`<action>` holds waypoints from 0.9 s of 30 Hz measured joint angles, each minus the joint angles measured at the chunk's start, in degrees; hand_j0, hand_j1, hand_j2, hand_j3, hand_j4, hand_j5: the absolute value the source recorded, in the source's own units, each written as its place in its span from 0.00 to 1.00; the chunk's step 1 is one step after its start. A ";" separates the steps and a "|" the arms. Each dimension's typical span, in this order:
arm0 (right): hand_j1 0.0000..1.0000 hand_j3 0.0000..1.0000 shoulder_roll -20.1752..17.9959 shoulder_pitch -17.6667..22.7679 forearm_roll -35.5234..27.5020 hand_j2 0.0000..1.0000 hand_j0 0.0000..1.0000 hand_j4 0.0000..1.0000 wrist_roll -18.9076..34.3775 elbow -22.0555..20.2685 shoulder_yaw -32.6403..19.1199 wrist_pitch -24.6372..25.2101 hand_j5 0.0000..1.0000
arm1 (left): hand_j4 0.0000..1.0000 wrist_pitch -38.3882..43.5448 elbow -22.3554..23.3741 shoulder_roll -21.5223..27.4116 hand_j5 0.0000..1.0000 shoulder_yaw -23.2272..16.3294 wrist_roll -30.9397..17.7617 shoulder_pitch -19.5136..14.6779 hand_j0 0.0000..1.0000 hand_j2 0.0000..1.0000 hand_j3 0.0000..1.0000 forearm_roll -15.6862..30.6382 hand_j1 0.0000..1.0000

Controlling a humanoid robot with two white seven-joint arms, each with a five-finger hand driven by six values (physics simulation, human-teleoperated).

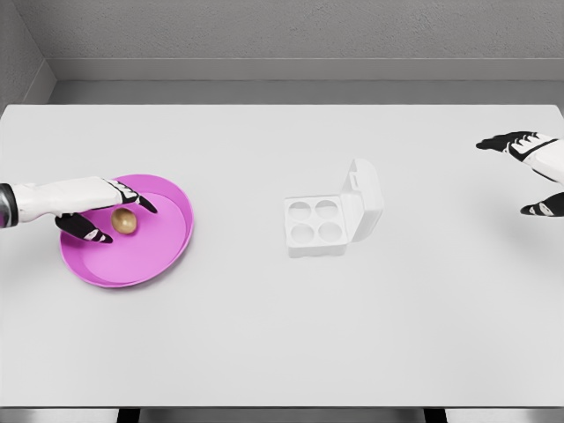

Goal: Pack egg into the box and close the box lid

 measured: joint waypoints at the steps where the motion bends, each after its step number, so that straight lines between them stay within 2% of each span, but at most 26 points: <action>1: 1.00 1.00 0.00 0.00 0.00 1.00 1.00 1.00 0.00 0.02 -0.02 0.00 1.00 | 0.83 0.00 0.11 -0.07 0.83 0.00 0.00 0.00 0.83 0.83 0.83 0.00 0.83; 10: 1.00 1.00 -0.01 0.18 0.01 1.00 1.00 1.00 0.00 0.07 -0.08 0.00 1.00 | 0.81 0.00 1.93 -1.25 0.81 0.03 0.05 0.61 0.81 0.81 0.81 0.17 0.81; 14: 1.00 1.00 -0.01 0.18 -0.01 1.00 1.00 1.00 0.00 0.07 -0.08 0.00 1.00 | 0.76 -0.02 2.28 -1.32 0.76 0.09 -0.03 0.62 0.76 0.76 0.76 0.67 0.76; 27: 1.00 1.00 0.04 0.26 -0.07 1.00 1.00 1.00 0.00 0.16 -0.08 0.00 1.00 | 0.80 0.00 2.23 -0.91 0.80 0.10 0.07 0.62 0.80 0.80 0.80 0.15 0.80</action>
